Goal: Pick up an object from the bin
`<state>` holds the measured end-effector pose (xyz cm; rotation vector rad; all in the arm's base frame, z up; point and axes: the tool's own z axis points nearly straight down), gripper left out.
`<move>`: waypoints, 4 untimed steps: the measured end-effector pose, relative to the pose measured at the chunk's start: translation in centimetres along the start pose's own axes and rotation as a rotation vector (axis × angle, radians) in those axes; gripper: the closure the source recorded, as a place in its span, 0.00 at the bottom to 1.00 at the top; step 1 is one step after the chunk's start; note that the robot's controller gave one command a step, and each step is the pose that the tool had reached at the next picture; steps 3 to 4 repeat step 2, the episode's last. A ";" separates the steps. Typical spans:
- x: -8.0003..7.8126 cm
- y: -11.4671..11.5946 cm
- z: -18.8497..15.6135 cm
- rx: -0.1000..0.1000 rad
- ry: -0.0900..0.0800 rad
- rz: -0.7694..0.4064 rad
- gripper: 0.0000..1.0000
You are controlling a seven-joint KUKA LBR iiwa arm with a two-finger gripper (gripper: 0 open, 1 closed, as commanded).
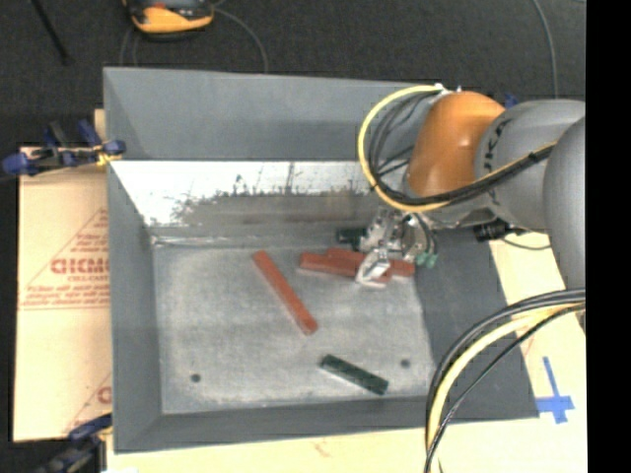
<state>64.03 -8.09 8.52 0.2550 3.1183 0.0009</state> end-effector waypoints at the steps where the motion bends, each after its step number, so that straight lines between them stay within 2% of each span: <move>1: 0.0 0.0 0.0 0.000 0.000 -0.001 1.00; 2: 0.3 -0.3 -14.6 0.001 0.004 0.002 1.00; 4: 0.3 -0.3 -14.6 0.001 0.004 0.002 1.00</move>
Offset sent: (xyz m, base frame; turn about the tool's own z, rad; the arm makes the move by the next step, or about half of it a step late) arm -0.0072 -0.0015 0.1427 0.0082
